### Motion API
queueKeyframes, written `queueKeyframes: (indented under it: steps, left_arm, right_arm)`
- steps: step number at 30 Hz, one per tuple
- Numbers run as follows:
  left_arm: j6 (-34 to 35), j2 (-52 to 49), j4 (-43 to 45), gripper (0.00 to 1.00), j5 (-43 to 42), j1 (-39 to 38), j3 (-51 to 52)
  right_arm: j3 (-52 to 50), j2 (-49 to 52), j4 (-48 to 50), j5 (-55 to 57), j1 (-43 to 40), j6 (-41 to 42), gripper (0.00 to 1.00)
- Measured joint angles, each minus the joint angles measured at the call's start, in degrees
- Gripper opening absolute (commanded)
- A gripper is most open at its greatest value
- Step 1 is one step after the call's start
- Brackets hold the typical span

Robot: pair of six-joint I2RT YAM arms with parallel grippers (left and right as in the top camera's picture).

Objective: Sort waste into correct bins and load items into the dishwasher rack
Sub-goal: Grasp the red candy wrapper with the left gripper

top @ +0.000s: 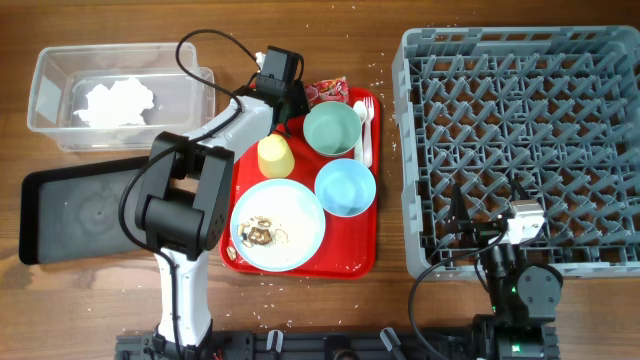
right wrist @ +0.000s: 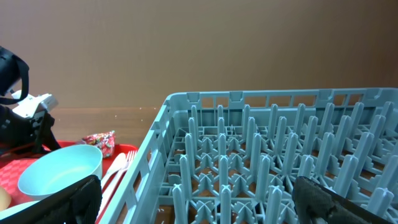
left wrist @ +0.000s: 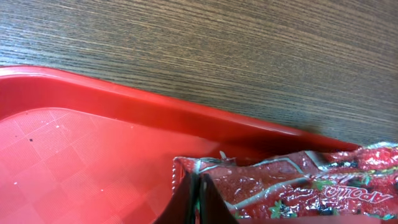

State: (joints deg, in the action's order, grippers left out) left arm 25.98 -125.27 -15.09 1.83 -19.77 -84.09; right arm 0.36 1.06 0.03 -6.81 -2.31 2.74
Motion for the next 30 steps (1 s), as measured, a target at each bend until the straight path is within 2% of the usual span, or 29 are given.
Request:
queueKeyframes:
  steps: [6,13,14,15,16,21,23,28,30]
  left_arm:
    - [0.0,0.1,-0.1,0.04,0.2,0.0,0.0]
    - [0.0,8.4,-0.8,0.04,3.0,1.6,0.0]
    - [0.0,8.5,-0.8,0.37,3.0,1.8,0.0]
    - [0.0,8.5,-0.7,0.63,3.0,1.9,0.0]
    - [0.0,8.5,-0.7,0.71,2.8,2.0,0.0]
    - [0.3,6.6,0.2,0.72,-0.5,1.9,0.0]
    - [2.9,3.3,0.1,0.7,-1.9,1.9,0.0]
    - [9.9,2.5,-1.1,0.68,-5.4,1.8,0.0]
    - [11.7,1.6,-0.6,0.61,-7.1,1.7,0.0]
  right_arm:
    - [0.0,0.0,0.0,0.0,0.0,0.0,1.0]
    - [0.0,0.0,0.0,0.0,0.0,0.0,1.0]
    - [0.0,0.0,0.0,0.0,0.0,0.0,1.0]
    - [0.0,0.0,0.0,0.0,0.0,0.0,1.0]
    - [0.0,0.0,0.0,0.0,0.0,0.0,1.0]
    - [0.0,0.0,0.0,0.0,0.0,0.0,1.0]
    - [0.0,0.0,0.0,0.0,0.0,0.0,1.0]
    - [0.0,0.0,0.0,0.0,0.0,0.0,1.0]
    - [0.0,0.0,0.0,0.0,0.0,0.0,1.0]
